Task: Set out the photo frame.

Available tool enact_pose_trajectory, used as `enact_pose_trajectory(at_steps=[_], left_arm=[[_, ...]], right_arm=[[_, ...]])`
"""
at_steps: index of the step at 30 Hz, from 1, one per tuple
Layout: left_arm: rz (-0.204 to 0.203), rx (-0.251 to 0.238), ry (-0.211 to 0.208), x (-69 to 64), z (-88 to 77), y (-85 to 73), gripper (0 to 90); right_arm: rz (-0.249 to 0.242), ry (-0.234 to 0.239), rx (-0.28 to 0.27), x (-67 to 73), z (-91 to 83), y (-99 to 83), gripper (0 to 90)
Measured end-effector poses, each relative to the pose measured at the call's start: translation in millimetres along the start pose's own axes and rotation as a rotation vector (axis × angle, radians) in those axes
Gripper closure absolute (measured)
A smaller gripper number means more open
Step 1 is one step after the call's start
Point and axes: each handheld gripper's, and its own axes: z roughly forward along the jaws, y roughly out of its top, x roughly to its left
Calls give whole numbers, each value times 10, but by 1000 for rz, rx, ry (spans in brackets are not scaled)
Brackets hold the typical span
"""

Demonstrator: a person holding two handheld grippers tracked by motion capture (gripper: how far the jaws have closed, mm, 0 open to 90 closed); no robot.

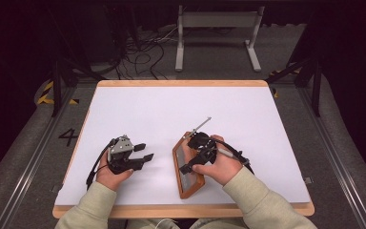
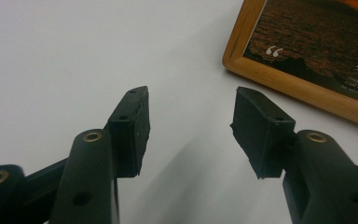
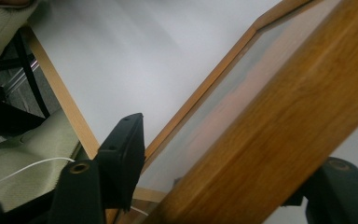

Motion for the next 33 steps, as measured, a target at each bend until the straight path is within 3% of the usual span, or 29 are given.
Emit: enact_pose_trajectory(at_steps=[4, 10, 16, 22, 28, 33], left_arm=[[8, 7, 0, -2, 7, 1, 469], [1, 3, 2, -9, -1, 2, 470], [5, 2, -4, -4, 5, 2, 471], [-3, -2, -6, 0, 2, 0, 471], [-6, -5, -6, 1, -4, -1, 471], [-4, -3, -6, 7, -8, 0, 471]], right_arm=[[12, 11, 23, -11, 4, 1, 448], [74, -16, 6, 9, -17, -27, 504], [88, -28, 10, 28, -22, -29, 534], [133, -57, 17, 44, -33, -12, 584], [180, -57, 23, 19, -57, 0, 655], [177, -41, 14, 17, -90, 20, 710]])
